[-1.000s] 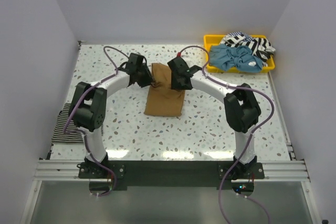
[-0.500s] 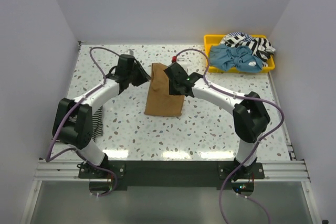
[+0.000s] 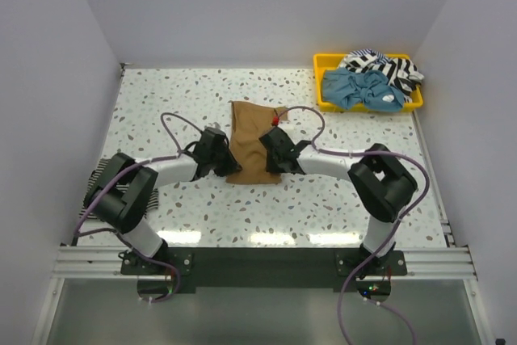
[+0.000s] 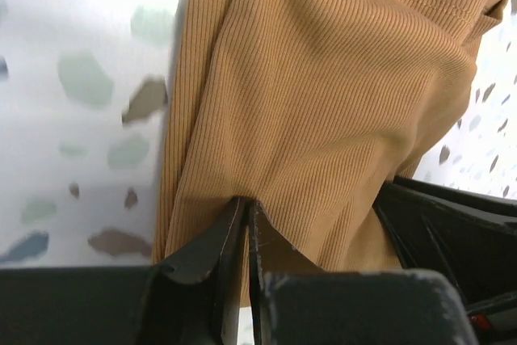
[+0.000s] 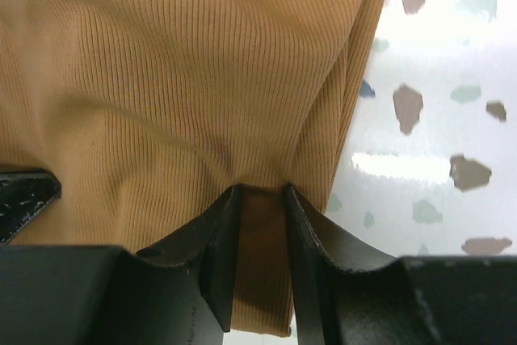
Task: Fold and stack the tank tops
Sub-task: Fold the tank top
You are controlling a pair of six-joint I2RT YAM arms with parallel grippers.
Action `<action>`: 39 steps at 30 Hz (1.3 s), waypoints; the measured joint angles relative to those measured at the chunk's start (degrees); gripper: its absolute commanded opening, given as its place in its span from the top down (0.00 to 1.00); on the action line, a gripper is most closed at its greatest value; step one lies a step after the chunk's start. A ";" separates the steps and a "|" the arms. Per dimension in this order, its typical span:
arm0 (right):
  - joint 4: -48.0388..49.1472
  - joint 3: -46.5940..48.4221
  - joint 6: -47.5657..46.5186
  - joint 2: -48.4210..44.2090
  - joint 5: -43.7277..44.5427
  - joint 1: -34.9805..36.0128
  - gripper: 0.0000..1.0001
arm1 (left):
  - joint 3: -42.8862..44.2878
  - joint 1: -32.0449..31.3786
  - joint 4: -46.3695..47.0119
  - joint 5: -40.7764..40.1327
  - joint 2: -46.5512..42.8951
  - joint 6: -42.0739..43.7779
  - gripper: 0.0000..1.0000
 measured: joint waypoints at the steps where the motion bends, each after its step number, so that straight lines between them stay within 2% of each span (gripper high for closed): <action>1: 1.31 -1.81 0.39 -1.18 -0.02 0.28 0.68 | -1.31 -0.79 0.68 -0.17 -0.87 -0.94 0.89; 5: 3.89 -9.01 2.36 -6.58 -0.02 2.32 0.68 | -6.86 -3.80 0.04 -1.05 -6.51 -4.22 0.88; 10: 2.49 -16.92 6.34 -14.43 -0.04 9.66 0.67 | -13.53 -8.22 -5.77 -2.12 -16.55 -6.73 0.85; 13: -1.03 -18.75 9.20 -17.46 -0.11 15.65 0.58 | -16.98 -11.19 -10.93 -1.86 -23.63 -7.37 0.75; 14: -2.23 -19.08 10.03 -18.47 -0.28 17.33 0.51 | -17.68 -11.63 -13.64 -1.66 -26.36 -7.26 0.68; 16: -5.46 -19.39 11.30 -20.85 -0.50 19.23 0.46 | -17.68 -11.76 -17.62 -1.95 -29.99 -6.49 0.61; 18: -8.83 -19.32 11.98 -23.82 0.37 19.32 0.45 | -15.87 -11.74 -22.16 -3.30 -32.70 -5.20 0.57; 20: -12.83 -18.49 12.07 -27.26 2.62 18.45 0.49 | -11.78 -11.58 -25.18 -5.11 -33.33 -3.04 0.58; 21: -14.08 -17.75 11.76 -28.17 3.34 17.68 0.56 | -8.96 -11.21 -26.03 -5.70 -32.83 -1.57 0.60; 25: -15.13 -12.11 8.74 -27.69 4.42 10.91 0.58 | 4.76 -6.54 -24.94 -5.18 -24.04 6.49 0.63; 29: -14.32 -5.86 4.70 -20.13 5.07 5.77 0.62 | 16.31 -4.61 -23.74 -5.33 -9.86 14.53 0.64; 32: -13.73 -2.38 2.38 -13.60 5.38 4.61 0.63 | 19.34 -4.61 -24.35 -4.76 -2.99 18.60 0.67; 35: -13.55 -1.31 0.66 -9.27 5.44 4.09 0.59 | 20.13 -4.61 -25.55 -3.85 1.31 22.01 0.68; 39: -13.62 -1.31 -0.57 -8.07 5.44 4.04 0.58 | 20.13 -4.61 -26.97 -2.49 2.10 25.22 0.60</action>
